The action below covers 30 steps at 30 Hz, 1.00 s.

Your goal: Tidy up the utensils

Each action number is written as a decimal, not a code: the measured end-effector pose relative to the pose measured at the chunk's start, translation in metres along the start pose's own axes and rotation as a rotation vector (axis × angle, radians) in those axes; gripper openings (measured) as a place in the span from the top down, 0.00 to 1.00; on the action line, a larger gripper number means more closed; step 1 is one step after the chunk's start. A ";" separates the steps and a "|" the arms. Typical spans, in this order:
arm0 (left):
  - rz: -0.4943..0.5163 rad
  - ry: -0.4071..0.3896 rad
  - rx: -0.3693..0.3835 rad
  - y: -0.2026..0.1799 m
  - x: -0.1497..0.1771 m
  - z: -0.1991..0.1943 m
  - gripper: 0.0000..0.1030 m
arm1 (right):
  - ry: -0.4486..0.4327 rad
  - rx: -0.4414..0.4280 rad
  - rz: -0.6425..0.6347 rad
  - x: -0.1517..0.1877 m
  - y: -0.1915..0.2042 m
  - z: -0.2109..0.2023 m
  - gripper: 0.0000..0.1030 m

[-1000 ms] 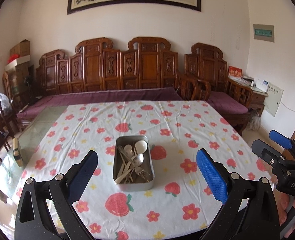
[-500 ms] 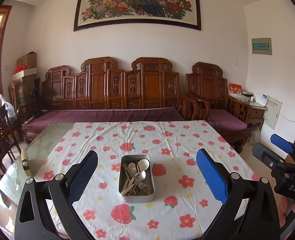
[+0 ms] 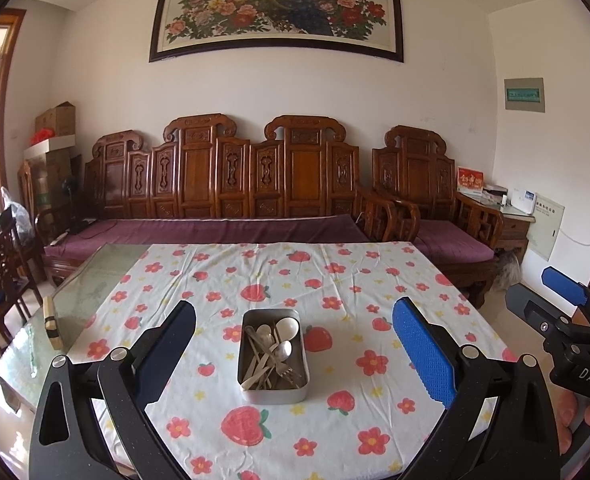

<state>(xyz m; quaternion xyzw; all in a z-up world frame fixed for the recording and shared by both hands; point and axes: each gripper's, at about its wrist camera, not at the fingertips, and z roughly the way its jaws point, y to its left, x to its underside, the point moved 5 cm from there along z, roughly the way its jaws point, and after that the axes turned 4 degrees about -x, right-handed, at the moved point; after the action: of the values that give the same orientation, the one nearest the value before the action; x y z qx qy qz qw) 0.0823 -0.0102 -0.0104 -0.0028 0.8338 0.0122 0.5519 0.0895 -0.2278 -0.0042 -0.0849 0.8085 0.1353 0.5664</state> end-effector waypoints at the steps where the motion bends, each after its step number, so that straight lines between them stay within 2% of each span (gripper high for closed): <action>1: -0.001 0.001 -0.001 0.000 0.000 0.001 0.07 | 0.001 0.000 0.001 0.000 0.000 0.000 0.02; 30: 0.009 -0.001 -0.009 0.000 0.004 0.003 0.07 | 0.005 -0.003 -0.001 0.001 0.002 0.002 0.02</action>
<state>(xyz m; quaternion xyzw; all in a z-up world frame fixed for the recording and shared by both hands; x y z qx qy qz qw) 0.0838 -0.0098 -0.0150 -0.0017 0.8334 0.0184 0.5524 0.0901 -0.2256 -0.0055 -0.0866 0.8097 0.1363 0.5643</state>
